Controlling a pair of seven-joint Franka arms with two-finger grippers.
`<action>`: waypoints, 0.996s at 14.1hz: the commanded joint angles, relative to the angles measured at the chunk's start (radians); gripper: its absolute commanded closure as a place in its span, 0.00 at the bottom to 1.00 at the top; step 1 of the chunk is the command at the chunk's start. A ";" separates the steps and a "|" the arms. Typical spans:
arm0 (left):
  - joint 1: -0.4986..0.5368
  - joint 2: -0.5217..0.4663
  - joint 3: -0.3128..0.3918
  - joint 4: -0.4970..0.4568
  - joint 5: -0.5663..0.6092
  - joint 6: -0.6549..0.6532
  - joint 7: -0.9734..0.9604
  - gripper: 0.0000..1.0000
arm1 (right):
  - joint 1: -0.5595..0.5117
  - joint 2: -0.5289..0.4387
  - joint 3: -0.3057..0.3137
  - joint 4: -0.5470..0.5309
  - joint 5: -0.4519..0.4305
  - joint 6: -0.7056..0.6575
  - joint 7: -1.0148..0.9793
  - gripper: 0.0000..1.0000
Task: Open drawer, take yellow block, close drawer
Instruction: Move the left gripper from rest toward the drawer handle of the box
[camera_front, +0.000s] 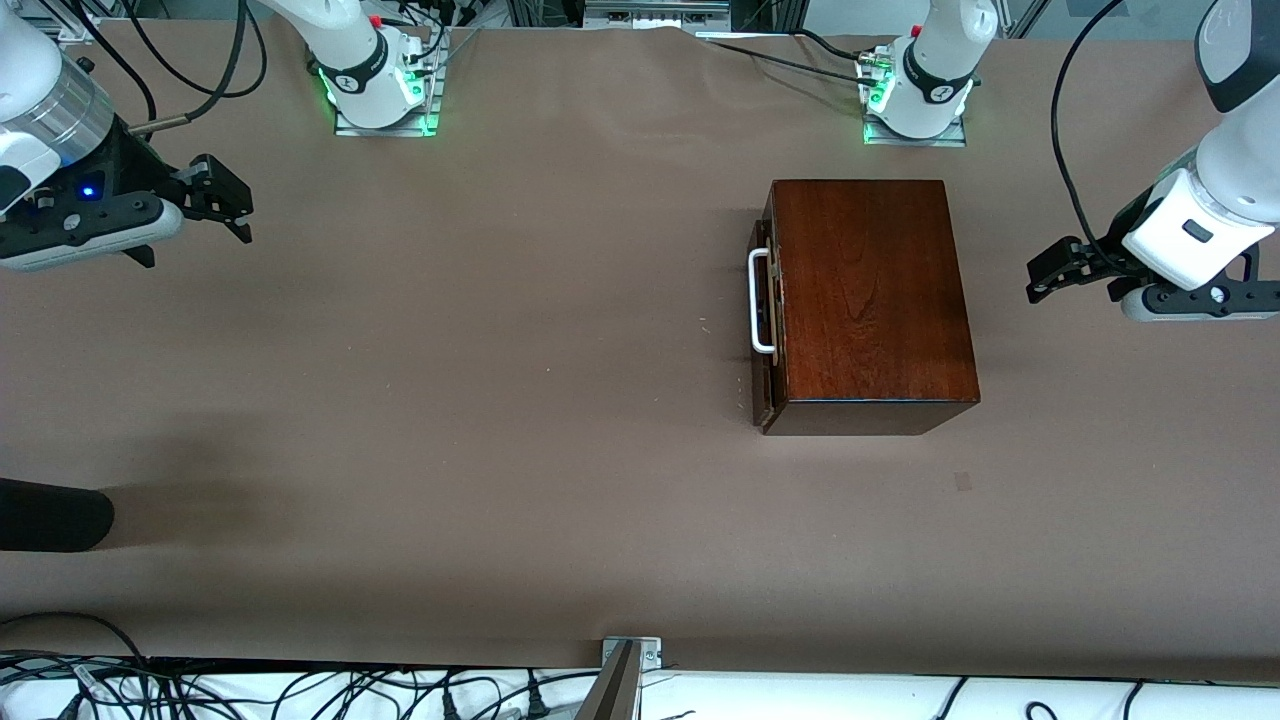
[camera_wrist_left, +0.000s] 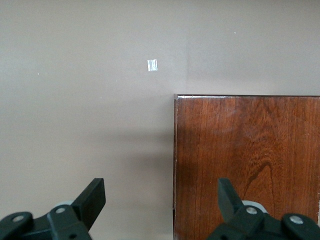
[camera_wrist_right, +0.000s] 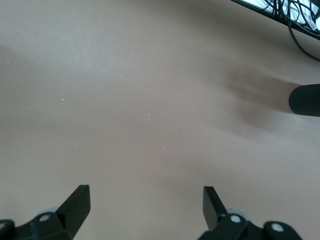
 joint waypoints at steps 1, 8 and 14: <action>0.000 0.019 0.000 0.040 -0.012 -0.027 0.024 0.00 | -0.007 -0.004 0.003 0.011 0.014 -0.015 0.017 0.00; -0.006 0.020 -0.001 0.040 -0.011 -0.050 0.021 0.00 | -0.008 -0.006 -0.012 0.010 0.027 -0.046 0.032 0.00; -0.012 0.029 -0.007 0.038 -0.024 -0.089 0.021 0.00 | -0.010 -0.006 -0.026 0.010 0.034 -0.070 0.060 0.00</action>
